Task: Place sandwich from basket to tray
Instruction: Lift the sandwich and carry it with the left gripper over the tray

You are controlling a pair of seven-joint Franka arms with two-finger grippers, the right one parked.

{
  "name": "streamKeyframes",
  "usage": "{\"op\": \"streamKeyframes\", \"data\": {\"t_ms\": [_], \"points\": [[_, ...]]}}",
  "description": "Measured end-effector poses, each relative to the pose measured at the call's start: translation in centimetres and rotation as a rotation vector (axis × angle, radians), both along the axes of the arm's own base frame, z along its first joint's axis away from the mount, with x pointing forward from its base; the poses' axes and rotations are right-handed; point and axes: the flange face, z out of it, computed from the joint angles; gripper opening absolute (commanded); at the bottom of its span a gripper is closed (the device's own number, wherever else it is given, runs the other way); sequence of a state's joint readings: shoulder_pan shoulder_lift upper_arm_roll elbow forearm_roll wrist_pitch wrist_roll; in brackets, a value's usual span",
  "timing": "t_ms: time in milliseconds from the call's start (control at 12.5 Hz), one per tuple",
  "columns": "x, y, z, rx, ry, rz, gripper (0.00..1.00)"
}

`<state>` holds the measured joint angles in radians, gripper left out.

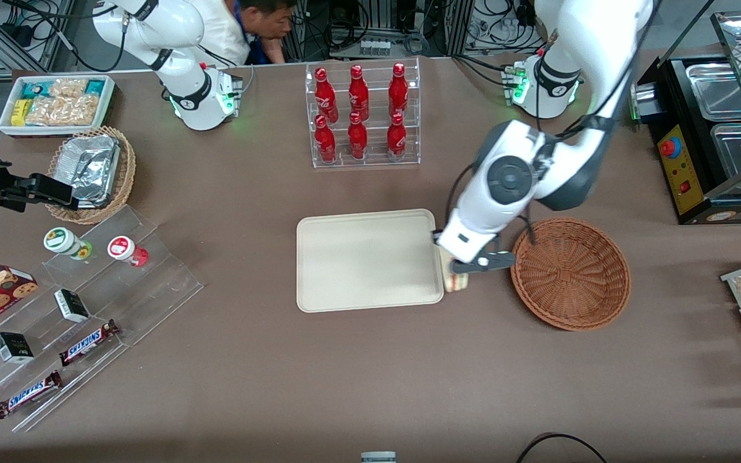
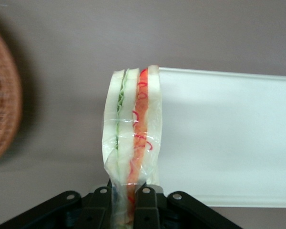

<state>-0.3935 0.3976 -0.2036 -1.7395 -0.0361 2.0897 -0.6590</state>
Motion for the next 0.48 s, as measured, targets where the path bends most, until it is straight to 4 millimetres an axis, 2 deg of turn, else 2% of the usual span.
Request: {"op": "streamKeyframes", "data": {"t_ms": [239, 478], "points": [[-1.4, -5.5, -2.0, 0.015, 0.002, -0.058, 0.0], [-2.1, -10.1, -4.0, 0.024, 0.03, -0.066, 0.0]]}}
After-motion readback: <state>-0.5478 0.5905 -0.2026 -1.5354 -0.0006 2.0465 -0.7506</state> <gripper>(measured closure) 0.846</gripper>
